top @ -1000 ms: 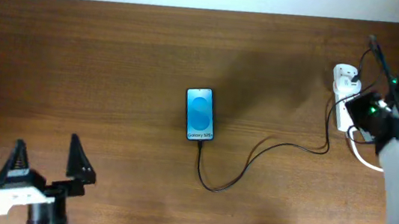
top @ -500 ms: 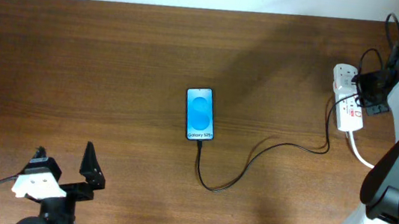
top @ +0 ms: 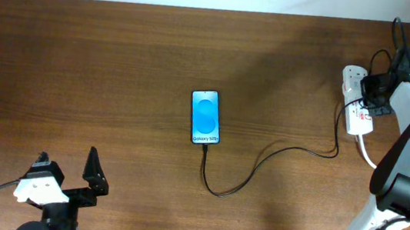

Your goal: Plug charger to phone and switch on socket

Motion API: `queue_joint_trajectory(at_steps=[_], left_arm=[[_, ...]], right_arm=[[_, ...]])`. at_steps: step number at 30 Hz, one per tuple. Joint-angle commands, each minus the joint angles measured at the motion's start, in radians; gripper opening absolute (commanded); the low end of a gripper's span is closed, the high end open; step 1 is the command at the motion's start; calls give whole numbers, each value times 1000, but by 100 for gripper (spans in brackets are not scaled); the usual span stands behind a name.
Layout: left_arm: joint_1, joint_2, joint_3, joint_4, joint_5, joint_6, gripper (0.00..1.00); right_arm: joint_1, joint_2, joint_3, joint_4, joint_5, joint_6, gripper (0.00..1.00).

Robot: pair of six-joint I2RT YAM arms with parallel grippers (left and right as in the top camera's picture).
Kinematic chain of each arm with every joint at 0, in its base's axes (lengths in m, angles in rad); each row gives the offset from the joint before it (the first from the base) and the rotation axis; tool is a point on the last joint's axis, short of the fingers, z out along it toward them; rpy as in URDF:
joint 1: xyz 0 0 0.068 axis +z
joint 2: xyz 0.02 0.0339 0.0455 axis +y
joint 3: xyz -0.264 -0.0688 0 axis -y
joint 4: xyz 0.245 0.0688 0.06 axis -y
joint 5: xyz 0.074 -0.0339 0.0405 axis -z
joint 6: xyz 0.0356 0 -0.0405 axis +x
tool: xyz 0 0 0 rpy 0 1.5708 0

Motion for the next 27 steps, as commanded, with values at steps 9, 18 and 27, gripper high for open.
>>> queue_joint_trajectory(at_steps=[9, 18, 27], left_arm=[[6, -3, -2, -5, 8, -8, 99], [6, -3, -2, -6, 8, -9, 99], [6, -3, -2, -6, 8, -9, 99]], right_arm=[[45, 82, 21, 20, -60, 5, 4], [21, 101, 21, -7, -200, -64, 4], [-5, 167, 21, -117, -301, -71, 4]])
